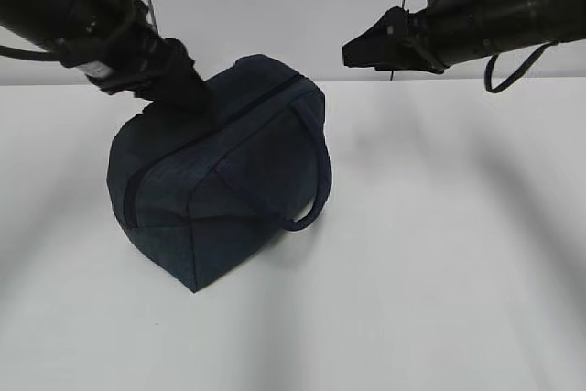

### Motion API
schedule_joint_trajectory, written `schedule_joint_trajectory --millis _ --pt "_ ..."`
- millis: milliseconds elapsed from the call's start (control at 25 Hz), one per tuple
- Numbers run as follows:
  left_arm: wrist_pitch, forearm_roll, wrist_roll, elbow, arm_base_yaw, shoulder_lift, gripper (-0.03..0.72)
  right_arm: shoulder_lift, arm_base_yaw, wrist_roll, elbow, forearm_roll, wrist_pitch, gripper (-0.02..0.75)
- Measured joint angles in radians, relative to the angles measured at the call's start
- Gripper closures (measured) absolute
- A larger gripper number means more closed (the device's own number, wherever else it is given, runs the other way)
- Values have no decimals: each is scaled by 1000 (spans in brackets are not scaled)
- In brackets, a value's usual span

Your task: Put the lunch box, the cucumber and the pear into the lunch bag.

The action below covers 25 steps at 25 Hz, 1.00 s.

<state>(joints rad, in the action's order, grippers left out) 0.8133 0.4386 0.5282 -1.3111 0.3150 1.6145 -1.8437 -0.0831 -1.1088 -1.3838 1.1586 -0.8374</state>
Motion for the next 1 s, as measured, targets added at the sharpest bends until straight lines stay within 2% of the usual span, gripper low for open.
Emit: schedule_joint_trajectory --millis 80,200,400,720,840,1000 --pt "30 -125 -98 0 0 -57 359 55 -1 204 0 -183 -30 260" --pt "67 -240 -219 0 -1 -139 359 133 -6 484 0 -464 -119 281" --pt "90 -344 -312 38 -3 -281 362 283 -8 824 80 -751 -196 288" --pt "118 -391 -443 258 -3 -565 367 656 -10 1019 376 -1078 -214 352" --pt "122 -391 -490 357 -3 -692 374 804 -10 1061 464 -1159 -240 360" --pt "151 -400 -540 500 -3 -884 384 990 -10 1098 585 -1181 -262 362"
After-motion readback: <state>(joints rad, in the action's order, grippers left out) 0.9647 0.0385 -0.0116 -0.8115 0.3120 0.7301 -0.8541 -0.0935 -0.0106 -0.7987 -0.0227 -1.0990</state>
